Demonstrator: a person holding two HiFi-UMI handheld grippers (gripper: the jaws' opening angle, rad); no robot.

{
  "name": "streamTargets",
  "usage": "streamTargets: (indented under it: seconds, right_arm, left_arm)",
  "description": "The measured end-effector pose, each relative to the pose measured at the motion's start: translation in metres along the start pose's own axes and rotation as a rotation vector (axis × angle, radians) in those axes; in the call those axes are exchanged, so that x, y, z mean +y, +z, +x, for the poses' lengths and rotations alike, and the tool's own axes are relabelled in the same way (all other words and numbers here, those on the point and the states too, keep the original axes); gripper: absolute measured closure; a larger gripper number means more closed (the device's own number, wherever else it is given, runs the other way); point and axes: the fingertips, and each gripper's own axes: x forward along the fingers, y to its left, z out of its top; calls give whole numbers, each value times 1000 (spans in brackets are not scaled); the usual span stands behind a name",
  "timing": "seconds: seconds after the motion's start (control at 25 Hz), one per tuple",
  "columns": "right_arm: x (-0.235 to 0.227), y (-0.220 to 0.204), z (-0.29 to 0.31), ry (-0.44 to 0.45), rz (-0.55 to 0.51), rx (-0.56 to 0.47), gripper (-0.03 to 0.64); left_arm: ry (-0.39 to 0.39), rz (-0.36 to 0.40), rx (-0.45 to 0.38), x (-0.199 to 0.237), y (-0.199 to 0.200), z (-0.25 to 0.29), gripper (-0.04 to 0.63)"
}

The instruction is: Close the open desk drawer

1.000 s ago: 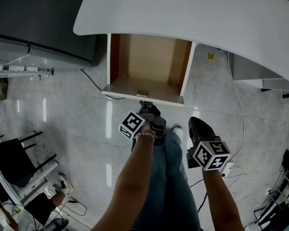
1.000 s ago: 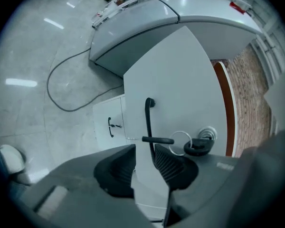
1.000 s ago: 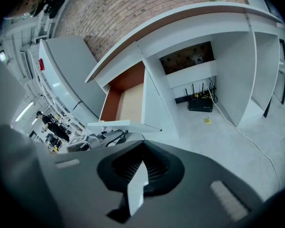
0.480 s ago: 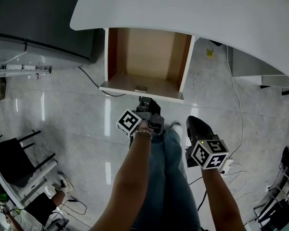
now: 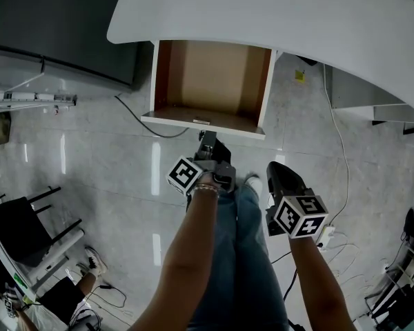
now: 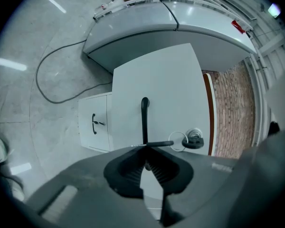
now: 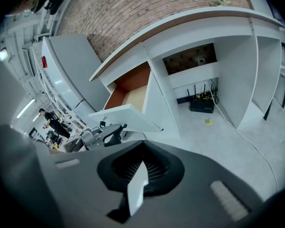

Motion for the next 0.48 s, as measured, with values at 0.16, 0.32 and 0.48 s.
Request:
streamTargets:
  seconds: [0.16, 0.32, 0.48]
  right_arm:
    - [4, 4, -3, 4, -5, -3, 617]
    - [7, 11, -6, 10, -13, -8, 617]
    - [7, 16, -8, 12, -13, -11, 618]
  left_arm:
    - [-4, 0, 0, -10, 1, -1, 578]
    - [-23, -5, -9, -21, 2, -2, 578]
    - [-42, 1, -11, -32, 2, -3, 578]
